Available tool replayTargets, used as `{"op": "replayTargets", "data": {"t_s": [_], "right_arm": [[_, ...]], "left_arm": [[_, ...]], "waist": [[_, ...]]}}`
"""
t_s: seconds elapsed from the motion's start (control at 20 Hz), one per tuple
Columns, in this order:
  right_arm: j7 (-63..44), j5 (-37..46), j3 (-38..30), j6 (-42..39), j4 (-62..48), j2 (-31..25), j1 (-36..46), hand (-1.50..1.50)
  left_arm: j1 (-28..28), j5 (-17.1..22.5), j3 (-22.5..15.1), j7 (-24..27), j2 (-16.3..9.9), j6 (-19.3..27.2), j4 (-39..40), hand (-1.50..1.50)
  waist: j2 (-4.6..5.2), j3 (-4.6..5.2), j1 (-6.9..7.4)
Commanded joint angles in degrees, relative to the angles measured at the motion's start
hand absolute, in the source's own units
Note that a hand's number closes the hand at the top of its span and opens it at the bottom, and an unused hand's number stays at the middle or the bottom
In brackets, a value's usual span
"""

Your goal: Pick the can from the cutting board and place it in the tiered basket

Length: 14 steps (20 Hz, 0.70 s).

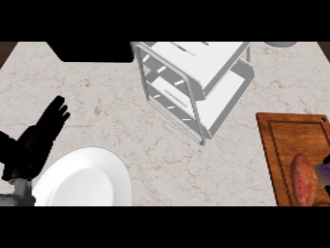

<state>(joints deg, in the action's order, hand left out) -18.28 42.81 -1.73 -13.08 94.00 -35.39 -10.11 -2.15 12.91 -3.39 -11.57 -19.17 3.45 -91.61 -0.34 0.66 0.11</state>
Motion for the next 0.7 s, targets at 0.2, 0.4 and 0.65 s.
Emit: {"op": "replayTargets", "data": {"t_s": [0.2, 0.4, 0.65], "right_arm": [[5.6, 6.9, 2.1, 2.5, -4.7, 0.4, 0.9, 1.50], [5.9, 12.6, 1.9, 13.7, 0.2, 4.5, -3.7, 1.50], [-2.0, 14.4, -0.8, 13.6, 6.9, 8.2, -9.3, 1.50]], "left_arm": [[-1.6, -0.6, 2.4, 0.6, 0.5, -1.5, 1.5, 0.00], [-0.1, -0.7, 2.5, 0.2, 1.0, -2.4, 1.3, 0.00], [-2.1, -2.1, 2.8, -2.4, 1.2, -1.4, 0.0, 0.00]], "waist": [[0.33, -0.66, -0.08], [0.25, -0.67, -0.35], [0.19, -0.65, -0.68]]}}
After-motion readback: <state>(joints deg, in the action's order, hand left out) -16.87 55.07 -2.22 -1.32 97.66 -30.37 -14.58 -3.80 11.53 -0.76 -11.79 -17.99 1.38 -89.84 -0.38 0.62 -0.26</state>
